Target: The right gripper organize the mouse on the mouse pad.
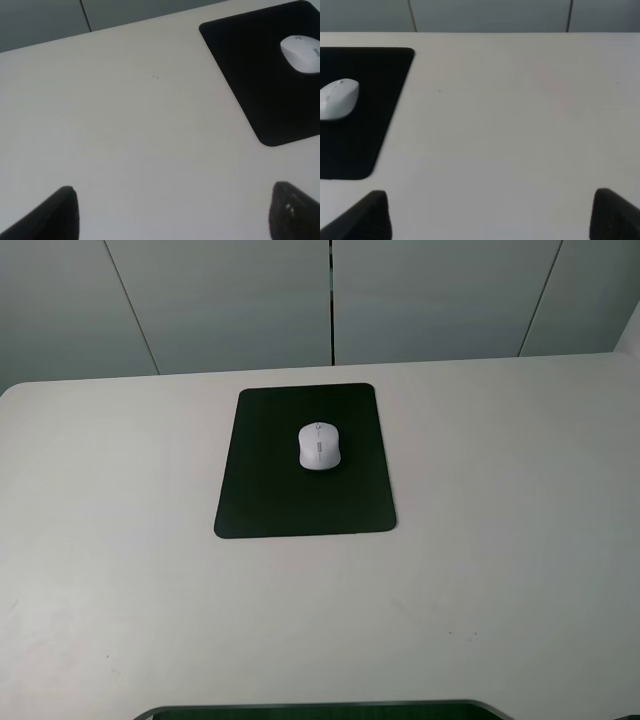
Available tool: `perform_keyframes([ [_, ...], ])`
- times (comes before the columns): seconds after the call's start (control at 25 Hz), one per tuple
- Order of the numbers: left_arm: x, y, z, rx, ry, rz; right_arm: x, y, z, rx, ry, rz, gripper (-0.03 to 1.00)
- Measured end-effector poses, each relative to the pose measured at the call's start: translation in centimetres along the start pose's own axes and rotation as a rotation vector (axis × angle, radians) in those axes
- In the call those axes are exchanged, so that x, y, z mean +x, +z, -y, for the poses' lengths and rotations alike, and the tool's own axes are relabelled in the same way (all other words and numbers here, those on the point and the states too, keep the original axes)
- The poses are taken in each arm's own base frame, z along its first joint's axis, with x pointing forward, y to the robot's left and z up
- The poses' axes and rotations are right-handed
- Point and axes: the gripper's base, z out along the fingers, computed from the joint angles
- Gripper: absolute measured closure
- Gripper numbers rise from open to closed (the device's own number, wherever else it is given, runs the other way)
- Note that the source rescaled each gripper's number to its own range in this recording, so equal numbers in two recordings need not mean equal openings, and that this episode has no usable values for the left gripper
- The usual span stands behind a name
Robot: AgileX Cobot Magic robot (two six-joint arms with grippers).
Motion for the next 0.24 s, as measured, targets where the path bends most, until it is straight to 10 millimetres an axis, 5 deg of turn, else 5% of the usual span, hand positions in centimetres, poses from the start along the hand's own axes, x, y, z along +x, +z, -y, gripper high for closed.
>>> perform_keyframes([
  [0.24, 0.0, 0.0, 0.0, 0.0, -0.004, 0.0, 0.0, 0.0, -0.03, -0.004, -0.004, 0.0, 0.36],
])
